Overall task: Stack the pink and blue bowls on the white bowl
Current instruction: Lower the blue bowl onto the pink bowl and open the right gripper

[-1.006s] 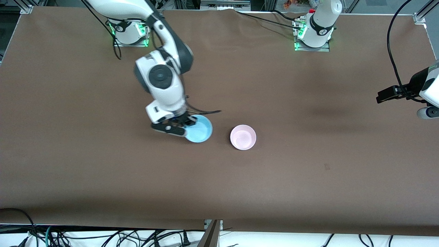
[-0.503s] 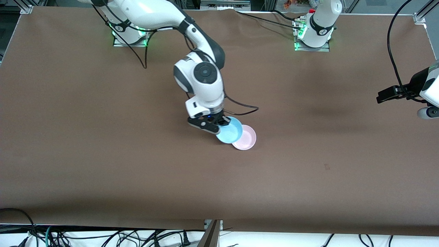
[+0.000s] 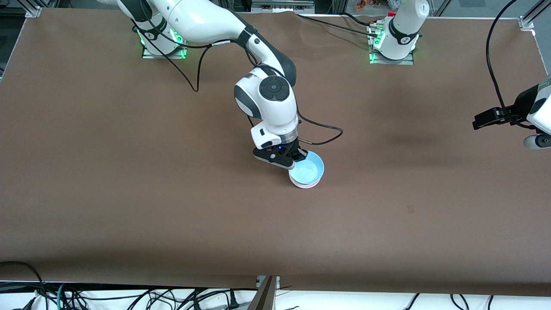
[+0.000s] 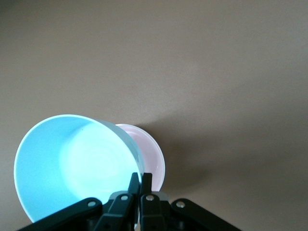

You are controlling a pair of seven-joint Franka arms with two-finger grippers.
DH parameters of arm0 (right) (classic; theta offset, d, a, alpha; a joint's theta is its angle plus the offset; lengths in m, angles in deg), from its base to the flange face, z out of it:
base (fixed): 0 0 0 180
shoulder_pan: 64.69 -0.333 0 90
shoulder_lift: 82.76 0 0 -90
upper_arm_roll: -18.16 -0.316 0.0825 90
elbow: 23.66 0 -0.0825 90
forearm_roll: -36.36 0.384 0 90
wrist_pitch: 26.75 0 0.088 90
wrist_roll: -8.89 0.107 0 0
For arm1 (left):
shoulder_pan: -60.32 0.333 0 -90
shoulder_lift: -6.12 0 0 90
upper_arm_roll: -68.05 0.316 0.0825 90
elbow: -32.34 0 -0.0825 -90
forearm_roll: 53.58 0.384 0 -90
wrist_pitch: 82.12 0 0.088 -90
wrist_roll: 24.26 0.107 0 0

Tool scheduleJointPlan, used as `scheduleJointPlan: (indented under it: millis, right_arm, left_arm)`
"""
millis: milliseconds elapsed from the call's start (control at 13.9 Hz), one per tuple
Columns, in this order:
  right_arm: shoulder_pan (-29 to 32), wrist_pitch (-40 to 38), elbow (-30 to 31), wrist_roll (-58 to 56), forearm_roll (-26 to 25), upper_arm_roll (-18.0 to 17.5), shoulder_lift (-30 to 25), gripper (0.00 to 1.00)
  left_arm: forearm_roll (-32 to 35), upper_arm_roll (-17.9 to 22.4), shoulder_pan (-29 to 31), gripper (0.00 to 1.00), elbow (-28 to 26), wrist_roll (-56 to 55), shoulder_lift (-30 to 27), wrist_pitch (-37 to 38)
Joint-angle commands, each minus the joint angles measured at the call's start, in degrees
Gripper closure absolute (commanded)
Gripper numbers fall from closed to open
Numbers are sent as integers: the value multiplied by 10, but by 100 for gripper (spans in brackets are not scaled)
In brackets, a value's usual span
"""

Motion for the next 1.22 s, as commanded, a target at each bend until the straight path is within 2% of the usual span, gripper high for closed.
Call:
scheduleJointPlan:
  millis: [0, 1150]
  right_arm:
    - [-7, 10, -27, 17, -11, 8, 31, 100]
    - [-17, 67, -27, 18, -16, 10, 78, 100]
  left_arm:
    - [-9, 1, 2, 0, 18, 11, 7, 15]
    - [-9, 1, 3, 0, 18, 12, 7, 15]
